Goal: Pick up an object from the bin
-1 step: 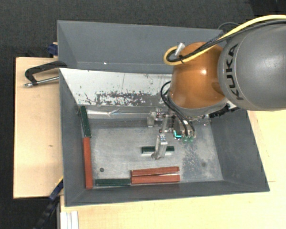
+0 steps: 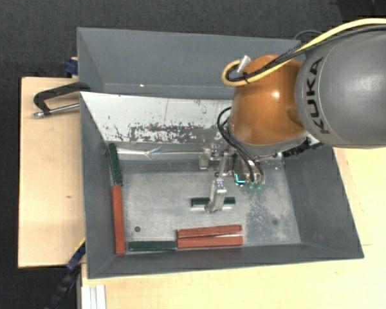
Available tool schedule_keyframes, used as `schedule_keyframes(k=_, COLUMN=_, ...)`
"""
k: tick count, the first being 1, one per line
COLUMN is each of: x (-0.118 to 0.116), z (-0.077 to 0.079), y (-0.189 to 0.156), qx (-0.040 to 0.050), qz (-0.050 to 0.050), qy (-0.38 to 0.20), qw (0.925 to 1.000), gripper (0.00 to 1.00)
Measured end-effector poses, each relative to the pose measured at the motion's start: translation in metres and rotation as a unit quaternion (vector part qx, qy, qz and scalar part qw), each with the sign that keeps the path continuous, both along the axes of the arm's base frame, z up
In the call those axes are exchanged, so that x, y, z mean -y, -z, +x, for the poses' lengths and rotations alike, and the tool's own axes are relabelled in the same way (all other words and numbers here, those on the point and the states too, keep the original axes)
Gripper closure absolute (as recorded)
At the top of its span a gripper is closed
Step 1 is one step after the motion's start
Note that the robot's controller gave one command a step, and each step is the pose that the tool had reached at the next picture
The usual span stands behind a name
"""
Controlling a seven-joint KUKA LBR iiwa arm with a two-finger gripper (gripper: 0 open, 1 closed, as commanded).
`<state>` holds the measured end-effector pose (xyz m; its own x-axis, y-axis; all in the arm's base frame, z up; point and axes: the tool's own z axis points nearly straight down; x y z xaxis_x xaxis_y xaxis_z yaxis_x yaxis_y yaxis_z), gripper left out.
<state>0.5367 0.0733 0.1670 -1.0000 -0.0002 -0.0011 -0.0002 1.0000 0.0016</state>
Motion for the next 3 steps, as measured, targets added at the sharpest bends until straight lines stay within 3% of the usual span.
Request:
schedule_keyframes(k=1, x=0.028, z=0.019, y=0.048, qx=0.0040, qz=0.000, qy=-0.026, qw=0.9997, gripper=0.00)
schedule_keyframes(k=2, x=0.070, z=0.002, y=0.096, qx=0.0001, qz=0.000, qy=-0.059, qw=0.9983, gripper=1.00)
schedule_keyframes(k=3, x=0.070, z=0.002, y=0.096, qx=0.0001, qz=0.000, qy=-0.059, qw=0.9982, gripper=1.00)
